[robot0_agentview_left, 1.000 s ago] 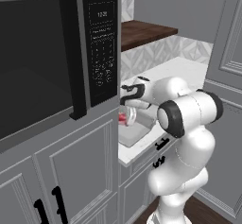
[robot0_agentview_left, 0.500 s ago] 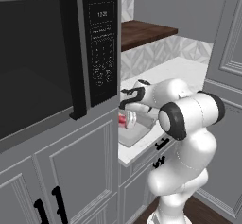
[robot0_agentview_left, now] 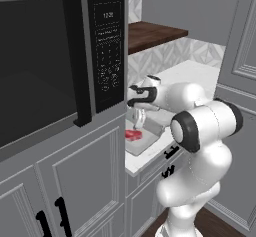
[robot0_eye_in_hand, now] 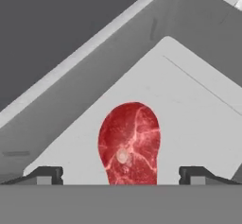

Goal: Place one lemon and one steak in each tupperware on the nearby counter, to pack two identical lunches.

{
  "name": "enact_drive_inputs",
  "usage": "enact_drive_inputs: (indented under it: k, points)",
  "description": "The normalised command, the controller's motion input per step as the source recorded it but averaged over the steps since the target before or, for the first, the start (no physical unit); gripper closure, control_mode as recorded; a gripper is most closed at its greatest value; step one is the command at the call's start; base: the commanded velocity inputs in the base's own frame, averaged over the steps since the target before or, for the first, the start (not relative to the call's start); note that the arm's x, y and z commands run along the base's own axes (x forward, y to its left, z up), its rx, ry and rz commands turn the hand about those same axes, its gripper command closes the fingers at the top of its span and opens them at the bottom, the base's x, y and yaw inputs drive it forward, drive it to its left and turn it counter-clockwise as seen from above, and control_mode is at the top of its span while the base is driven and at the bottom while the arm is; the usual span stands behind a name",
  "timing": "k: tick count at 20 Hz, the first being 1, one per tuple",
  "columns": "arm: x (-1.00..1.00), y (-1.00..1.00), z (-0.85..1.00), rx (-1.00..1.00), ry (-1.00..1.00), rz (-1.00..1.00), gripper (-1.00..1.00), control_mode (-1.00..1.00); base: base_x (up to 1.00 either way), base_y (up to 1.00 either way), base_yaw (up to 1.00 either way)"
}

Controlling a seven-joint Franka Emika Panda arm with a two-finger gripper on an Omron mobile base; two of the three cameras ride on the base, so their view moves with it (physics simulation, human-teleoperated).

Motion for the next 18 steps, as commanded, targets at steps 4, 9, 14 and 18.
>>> enact_drive_inputs:
  k: [4,9,14,18]
  points:
    - [-0.93,-0.49,0.59,0.0,0.0,-0.08,-1.0,-1.0,0.0,0.0,0.0]
    - [-1.0,-0.64,0.46,0.0,0.0,-0.21,-1.0,-1.0,0.0,0.0,0.0]
    - [-0.77,-0.5,0.4,0.0,0.0,-0.32,-1.0,-1.0,0.0,0.0,0.0]
    - [-0.25,-0.22,0.17,0.0,0.0,-0.53,-1.0,-1.0,0.0,0.0,0.0]
